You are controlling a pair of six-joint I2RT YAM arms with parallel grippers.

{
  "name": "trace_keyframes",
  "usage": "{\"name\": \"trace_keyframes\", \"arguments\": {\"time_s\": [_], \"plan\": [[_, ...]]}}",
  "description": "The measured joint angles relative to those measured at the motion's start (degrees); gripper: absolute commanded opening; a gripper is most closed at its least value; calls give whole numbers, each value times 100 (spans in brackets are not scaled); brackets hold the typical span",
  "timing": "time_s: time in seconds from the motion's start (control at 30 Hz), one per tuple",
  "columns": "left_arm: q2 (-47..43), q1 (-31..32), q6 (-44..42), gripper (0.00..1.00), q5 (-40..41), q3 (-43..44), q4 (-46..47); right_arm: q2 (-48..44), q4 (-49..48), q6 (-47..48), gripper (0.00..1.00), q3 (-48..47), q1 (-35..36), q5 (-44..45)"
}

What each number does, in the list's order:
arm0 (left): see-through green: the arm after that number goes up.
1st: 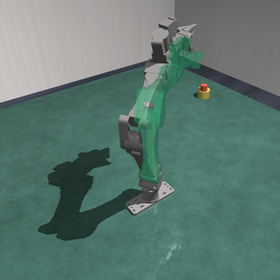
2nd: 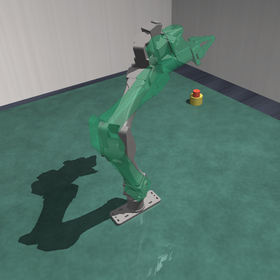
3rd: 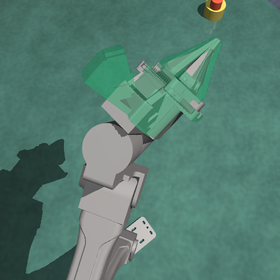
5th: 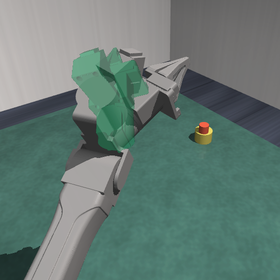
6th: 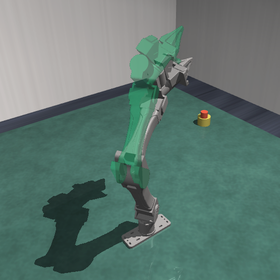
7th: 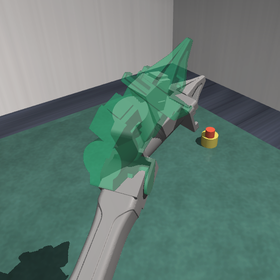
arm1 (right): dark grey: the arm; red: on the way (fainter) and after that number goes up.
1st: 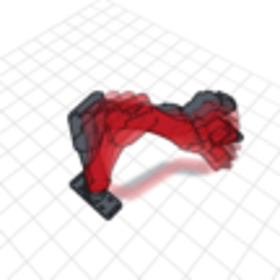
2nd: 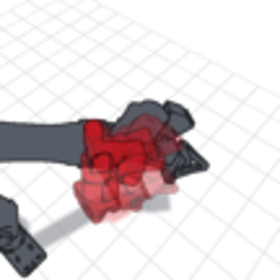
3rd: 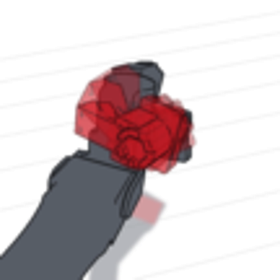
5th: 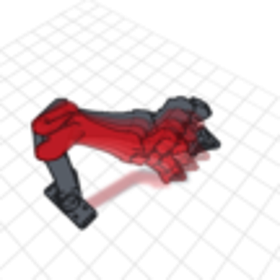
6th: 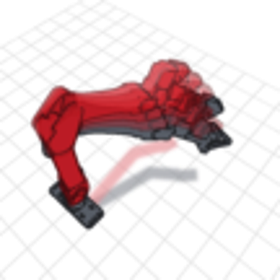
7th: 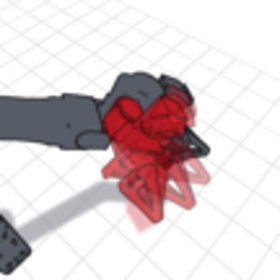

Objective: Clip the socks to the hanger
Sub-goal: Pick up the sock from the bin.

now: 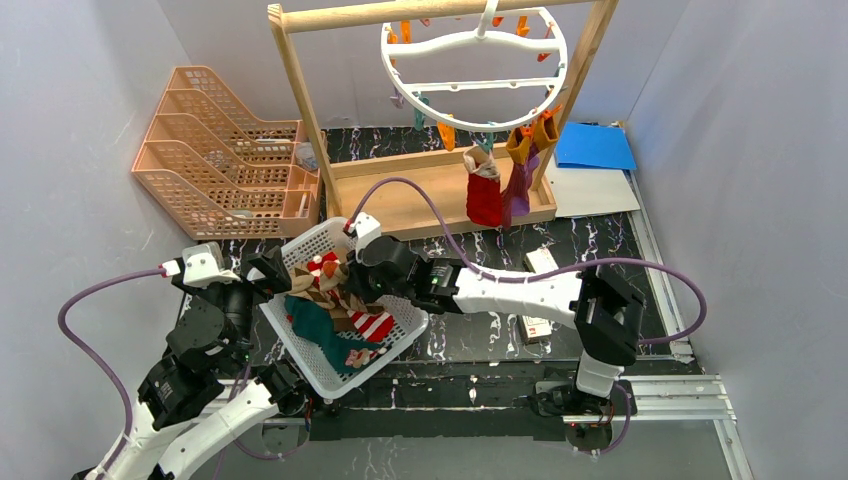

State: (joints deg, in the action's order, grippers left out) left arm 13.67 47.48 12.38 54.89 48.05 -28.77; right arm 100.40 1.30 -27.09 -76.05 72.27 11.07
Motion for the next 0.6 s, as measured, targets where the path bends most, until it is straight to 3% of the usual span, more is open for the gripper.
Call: {"name": "trace_keyframes", "arguments": {"time_s": [0.23,0.53,0.57,0.6], "plan": [[0,0,50,98,-9,-28,0,4,-98,11,1,107,-26,-234],[0,0,57,98,-24,-44,-4,343,-468,109,1,-306,-2,-1991],[0,0,63,98,-26,-44,-4,466,-422,129,5,-505,11,-2070],[0,0,70,99,-28,-44,-4,612,-393,155,15,-715,15,-2105]]}}
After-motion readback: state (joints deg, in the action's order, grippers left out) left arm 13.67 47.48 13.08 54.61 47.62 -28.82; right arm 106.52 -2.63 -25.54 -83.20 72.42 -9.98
